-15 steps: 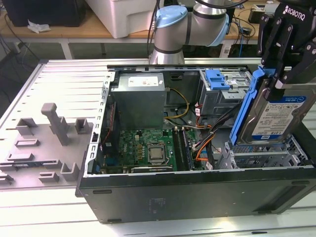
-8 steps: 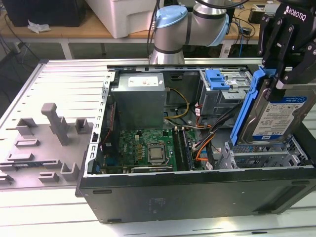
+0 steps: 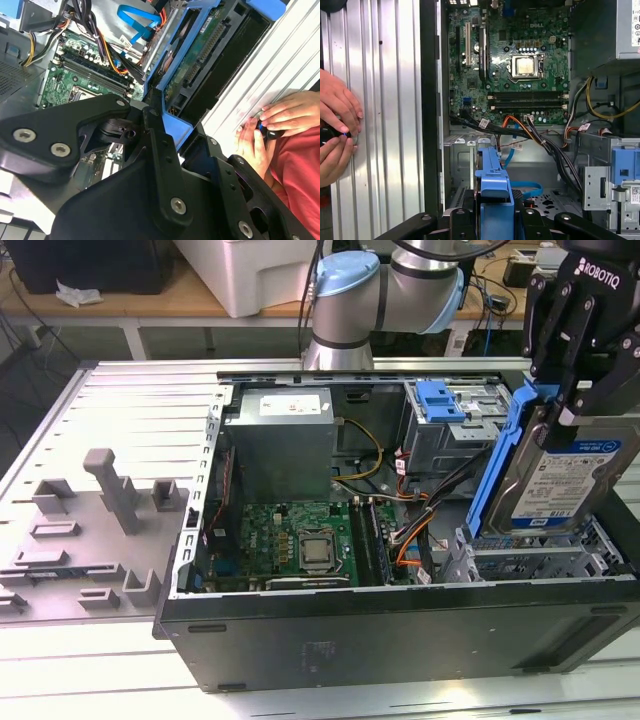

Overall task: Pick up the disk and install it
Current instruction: 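Insert the disk into the insertion slot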

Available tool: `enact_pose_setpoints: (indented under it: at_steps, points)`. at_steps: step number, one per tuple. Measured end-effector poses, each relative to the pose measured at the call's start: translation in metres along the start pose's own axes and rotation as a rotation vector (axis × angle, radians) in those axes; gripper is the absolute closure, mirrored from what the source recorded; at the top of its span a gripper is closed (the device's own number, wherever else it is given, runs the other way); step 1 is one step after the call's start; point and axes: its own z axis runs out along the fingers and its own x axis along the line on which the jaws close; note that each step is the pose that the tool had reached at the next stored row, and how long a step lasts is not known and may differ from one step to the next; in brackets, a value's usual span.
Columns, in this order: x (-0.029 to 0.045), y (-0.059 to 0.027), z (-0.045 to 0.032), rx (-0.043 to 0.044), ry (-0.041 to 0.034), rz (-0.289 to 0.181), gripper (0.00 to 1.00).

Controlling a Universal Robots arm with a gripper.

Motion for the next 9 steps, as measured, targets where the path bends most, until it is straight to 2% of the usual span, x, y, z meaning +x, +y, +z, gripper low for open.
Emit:
enact_pose_setpoints:
  at_steps: [9]
  points:
    - [0.0009, 0.0000, 0.0029, 0.0006, 0.0002, 0.000, 0.63]
